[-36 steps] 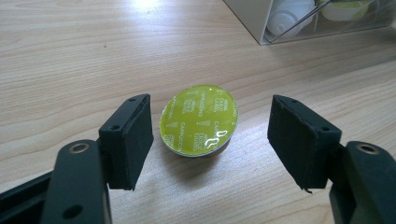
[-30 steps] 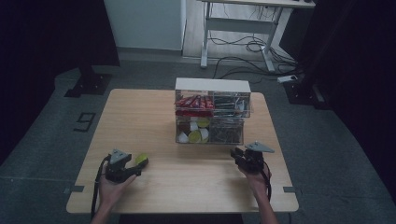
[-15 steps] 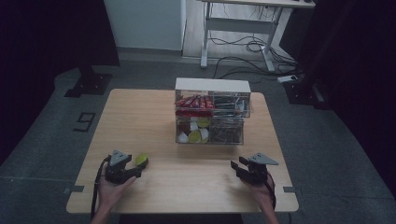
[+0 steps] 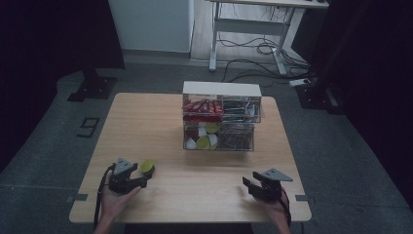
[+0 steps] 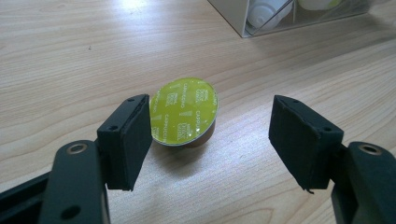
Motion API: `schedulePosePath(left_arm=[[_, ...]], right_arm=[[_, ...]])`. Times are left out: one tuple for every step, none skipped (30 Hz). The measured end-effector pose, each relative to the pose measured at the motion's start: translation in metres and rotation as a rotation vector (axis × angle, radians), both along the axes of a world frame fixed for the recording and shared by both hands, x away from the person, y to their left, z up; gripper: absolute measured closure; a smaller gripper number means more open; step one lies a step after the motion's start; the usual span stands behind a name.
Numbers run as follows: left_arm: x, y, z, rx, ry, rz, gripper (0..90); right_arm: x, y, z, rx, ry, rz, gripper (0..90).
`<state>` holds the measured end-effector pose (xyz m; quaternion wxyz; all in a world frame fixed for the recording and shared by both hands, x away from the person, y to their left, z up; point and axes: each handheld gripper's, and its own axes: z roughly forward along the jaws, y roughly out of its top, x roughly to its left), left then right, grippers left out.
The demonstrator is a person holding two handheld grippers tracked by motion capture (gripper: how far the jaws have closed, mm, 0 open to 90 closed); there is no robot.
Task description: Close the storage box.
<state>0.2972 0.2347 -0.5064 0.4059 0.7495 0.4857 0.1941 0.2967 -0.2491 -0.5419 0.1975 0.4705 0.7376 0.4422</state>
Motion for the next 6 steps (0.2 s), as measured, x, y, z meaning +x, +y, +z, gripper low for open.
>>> schedulePosePath(left_arm=[[-0.0003,-0.0003,0.0002,0.000,0.000,-0.002,30.5],[-0.0007,-0.0008,0.0006,0.000,0.000,-0.004,30.6],[-0.0010,-0.0013,0.0010,-0.001,-0.001,-0.007,30.6],[-0.0012,-0.0019,0.0014,0.000,-0.005,-0.008,30.6],[-0.0015,-0.0022,0.0021,0.000,-0.006,-0.011,30.5],[-0.0018,-0.0023,0.0027,0.000,-0.008,-0.011,30.5]], right_arm=[[-0.0007,0.0001,-0.0001,-0.005,-0.002,-0.001,43.8],[-0.0014,0.0001,0.0000,-0.006,-0.003,-0.003,43.5],[-0.0021,-0.0001,0.0002,-0.006,-0.005,-0.007,43.1],[-0.0027,-0.0008,0.0006,-0.004,-0.007,-0.009,43.0],[-0.0031,-0.0014,0.0008,-0.002,-0.012,-0.012,42.9],[-0.0034,-0.0022,0.0012,-0.001,-0.013,-0.017,42.6]])
